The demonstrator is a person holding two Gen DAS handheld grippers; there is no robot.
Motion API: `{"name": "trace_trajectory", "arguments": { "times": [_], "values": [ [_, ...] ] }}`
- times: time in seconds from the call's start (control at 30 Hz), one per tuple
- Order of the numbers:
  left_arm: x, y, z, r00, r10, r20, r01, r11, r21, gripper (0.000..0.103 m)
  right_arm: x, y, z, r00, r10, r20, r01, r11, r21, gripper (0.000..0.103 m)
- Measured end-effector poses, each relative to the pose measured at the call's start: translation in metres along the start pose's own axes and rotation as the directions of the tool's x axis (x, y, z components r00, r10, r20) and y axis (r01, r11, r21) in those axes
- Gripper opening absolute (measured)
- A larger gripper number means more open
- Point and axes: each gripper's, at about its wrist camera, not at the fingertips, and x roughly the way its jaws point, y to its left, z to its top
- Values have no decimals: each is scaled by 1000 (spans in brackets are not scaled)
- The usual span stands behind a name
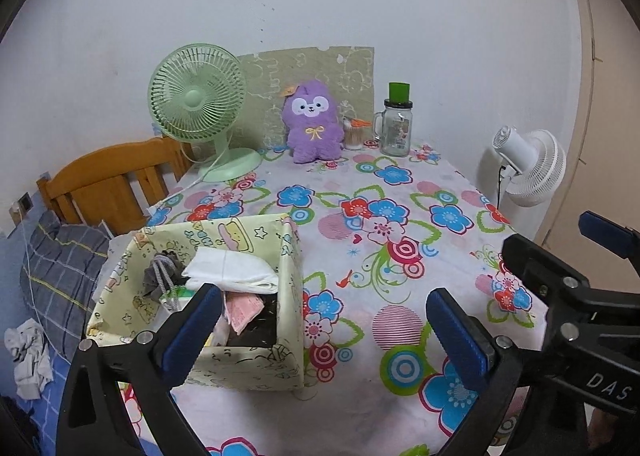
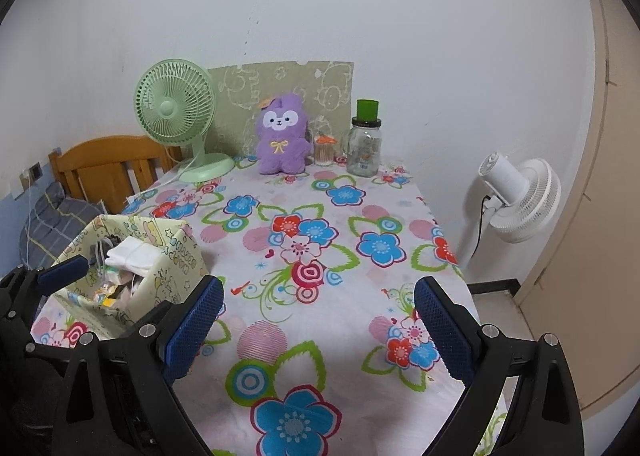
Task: Organize soft objects
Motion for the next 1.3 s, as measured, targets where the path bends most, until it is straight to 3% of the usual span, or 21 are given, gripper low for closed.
{"name": "trace_trajectory", "arguments": {
  "times": [0.6,1.3],
  "values": [
    [-17,7,-4,999,-8,54,10,999,-30,103,-24,-15,-8,998,-42,46,39,997,60,98],
    [-21,17,0,997,-5,78,10,998,-62,103,-27,-9,-5,996,-24,84,18,998,62,98]
  ]
}}
